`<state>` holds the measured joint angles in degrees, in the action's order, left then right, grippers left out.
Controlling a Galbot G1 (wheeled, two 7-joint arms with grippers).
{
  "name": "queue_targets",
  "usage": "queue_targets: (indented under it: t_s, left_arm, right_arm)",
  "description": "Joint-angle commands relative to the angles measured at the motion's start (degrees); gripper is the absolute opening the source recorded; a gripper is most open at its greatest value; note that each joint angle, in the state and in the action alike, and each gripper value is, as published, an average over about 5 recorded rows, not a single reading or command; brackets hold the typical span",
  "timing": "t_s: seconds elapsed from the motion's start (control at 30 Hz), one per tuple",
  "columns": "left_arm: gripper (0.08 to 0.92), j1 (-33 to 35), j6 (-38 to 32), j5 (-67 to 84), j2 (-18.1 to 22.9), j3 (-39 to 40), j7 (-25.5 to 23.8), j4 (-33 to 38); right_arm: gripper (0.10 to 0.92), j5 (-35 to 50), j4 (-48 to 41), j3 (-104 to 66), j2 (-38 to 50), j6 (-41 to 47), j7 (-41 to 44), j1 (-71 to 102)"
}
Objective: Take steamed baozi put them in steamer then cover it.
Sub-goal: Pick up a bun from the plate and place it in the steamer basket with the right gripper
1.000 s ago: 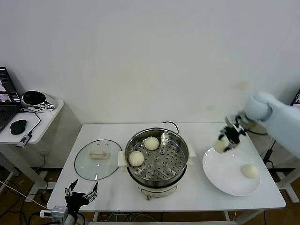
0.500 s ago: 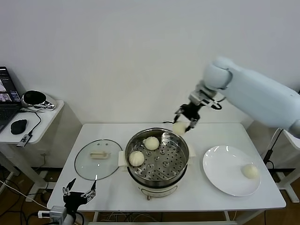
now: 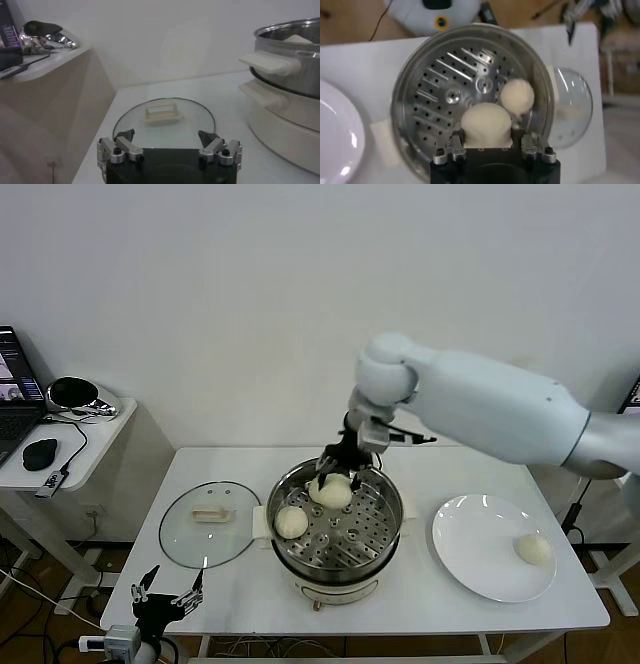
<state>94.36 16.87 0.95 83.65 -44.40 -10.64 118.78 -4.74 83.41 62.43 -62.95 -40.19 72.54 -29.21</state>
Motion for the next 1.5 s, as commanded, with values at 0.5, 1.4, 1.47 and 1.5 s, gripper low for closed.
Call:
queue_targets:
  t_s: [0.5, 1.4, 1.47, 1.5]
  left_arm:
    - [0.823, 0.1, -0.1, 0.0, 0.2, 0.0, 0.1, 0.0]
    - [0.823, 0.0, -0.1, 0.2, 0.0, 0.2, 0.1, -0.8]
    - [0.823, 0.0, -0.1, 0.2, -0.1, 0.3, 0.1, -0.8]
    - [0.823, 0.0, -0.1, 0.3, -0.1, 0.2, 0.1, -0.9]
  right_arm:
    - [0.579, -6.4, 8.2, 4.4, -0.7, -4.0, -2.8, 4.6]
    - [0.8, -1.5, 4.9, 3.3, -0.2, 4.0, -0.9, 3.8]
    - [0.817, 0.5, 6.0, 1.6, 1.0, 6.8, 1.0, 2.6]
    - [0.82, 1.6, 6.8, 0.5, 2.1, 9.0, 1.8, 1.8]
